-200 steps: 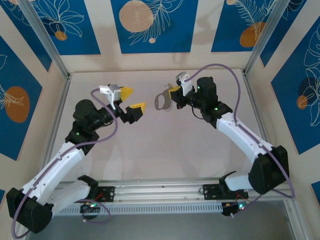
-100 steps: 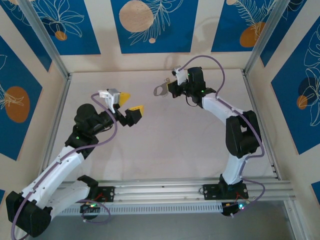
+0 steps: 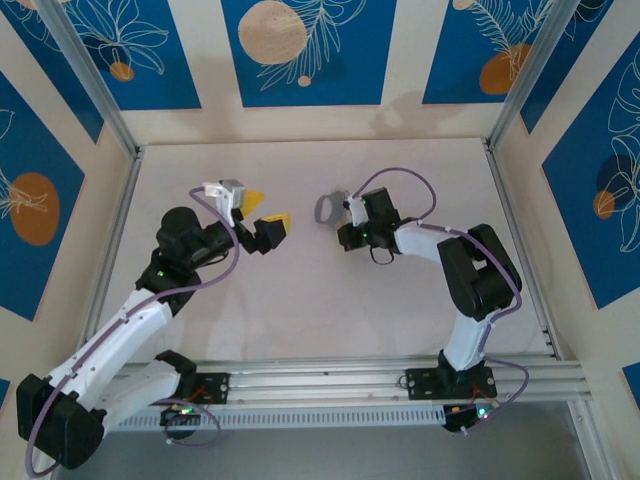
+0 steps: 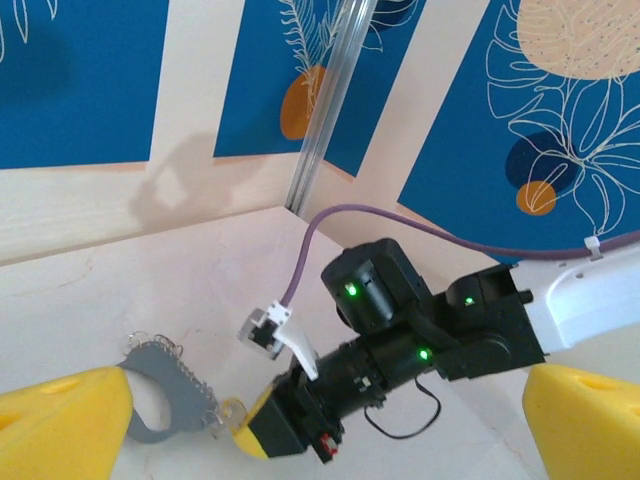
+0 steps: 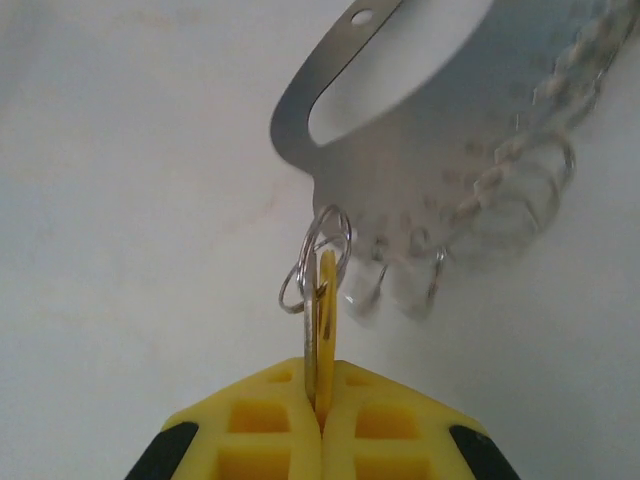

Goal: Put the keys on the keyring

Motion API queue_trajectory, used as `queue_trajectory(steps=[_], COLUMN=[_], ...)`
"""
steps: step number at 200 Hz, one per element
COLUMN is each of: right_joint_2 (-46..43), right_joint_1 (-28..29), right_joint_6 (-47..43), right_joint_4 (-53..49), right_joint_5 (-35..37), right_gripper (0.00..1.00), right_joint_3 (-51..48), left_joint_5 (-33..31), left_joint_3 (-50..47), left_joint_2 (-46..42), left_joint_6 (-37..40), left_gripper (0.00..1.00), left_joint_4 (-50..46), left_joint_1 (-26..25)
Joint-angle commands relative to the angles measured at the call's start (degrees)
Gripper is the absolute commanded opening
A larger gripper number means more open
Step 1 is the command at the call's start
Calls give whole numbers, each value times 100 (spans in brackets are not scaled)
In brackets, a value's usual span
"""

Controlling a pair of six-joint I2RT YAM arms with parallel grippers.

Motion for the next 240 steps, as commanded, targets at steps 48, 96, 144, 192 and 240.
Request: queue_trajectory(steps=[48,96,144,192,240], right_joint_2=[-352,-1283,-3176,-3912,-3922], right_joint_1=[463,1032,295,-589,-1202], right_joint_6=[583,967,899,754,867], right_joint_4=[-432,-858,-1606,-1903,-1532], right_joint_5=[163,-156,-194,435,1618], right_gripper=[0,61,99,99,99], right_joint_3=[-255,-506,-398,-28,194], left_joint_5=[-78,-139,-878,-1982,-3223], left_joint_3=[-33,91,48,-84,-174], left_joint_2=[-43,-5,-194,-327,-393], left_joint_6=[-38,45,194,468,1622], left_gripper=[100,100,100,100,100], left_joint_4=[-250,-474,-654,-458,-305], left_joint_1=[53,53,60,64,62])
